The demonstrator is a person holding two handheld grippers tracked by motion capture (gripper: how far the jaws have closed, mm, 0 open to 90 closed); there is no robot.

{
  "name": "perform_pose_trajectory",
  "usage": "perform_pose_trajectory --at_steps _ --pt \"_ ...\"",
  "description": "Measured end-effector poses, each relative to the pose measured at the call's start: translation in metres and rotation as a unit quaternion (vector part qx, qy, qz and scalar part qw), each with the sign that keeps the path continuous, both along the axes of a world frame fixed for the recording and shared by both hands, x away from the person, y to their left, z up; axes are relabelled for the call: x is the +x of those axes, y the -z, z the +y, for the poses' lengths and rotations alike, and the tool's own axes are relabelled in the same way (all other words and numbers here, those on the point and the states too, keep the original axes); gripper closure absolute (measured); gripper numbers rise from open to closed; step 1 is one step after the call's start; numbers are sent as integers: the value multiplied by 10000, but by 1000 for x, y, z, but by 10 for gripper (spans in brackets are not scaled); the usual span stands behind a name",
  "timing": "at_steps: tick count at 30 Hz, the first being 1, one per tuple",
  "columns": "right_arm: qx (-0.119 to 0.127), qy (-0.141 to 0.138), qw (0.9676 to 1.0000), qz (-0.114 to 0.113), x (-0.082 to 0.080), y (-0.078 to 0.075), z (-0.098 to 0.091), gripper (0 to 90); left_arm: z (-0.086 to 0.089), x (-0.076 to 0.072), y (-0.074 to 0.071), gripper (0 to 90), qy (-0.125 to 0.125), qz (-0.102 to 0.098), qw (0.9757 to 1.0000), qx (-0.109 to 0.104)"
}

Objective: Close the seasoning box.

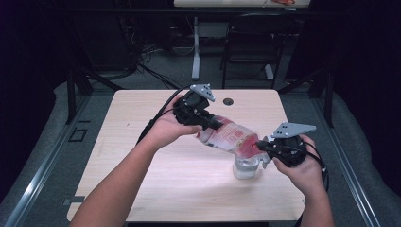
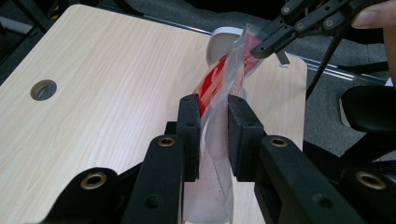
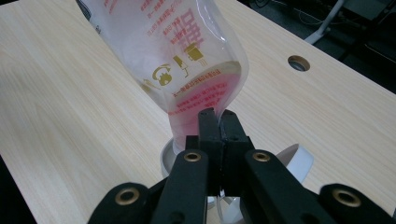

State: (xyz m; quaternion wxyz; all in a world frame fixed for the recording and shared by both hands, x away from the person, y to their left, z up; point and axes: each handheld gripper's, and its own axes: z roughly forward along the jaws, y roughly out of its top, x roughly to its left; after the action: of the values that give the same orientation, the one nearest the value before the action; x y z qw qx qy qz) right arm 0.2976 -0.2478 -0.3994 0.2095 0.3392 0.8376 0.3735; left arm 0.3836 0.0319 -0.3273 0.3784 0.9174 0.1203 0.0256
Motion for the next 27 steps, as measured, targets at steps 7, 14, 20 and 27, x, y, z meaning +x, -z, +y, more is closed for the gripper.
perform_pose_trajectory --at_steps 7,14,20,27 --pt "-12 -2 10000 3 0 0 0 900 -1 -1 -1 772 2 5 10000 3" --pt "-18 1 10000 4 0 0 0 899 -1 -1 -1 772 15 -18 10000 5" --pt "-43 1 10000 0 0 0 0 899 -2 0 -1 773 11 -7 10000 -13" --pt "-67 6 10000 0 0 0 1 898 -4 -1 -2 773 24 -20 10000 -6"
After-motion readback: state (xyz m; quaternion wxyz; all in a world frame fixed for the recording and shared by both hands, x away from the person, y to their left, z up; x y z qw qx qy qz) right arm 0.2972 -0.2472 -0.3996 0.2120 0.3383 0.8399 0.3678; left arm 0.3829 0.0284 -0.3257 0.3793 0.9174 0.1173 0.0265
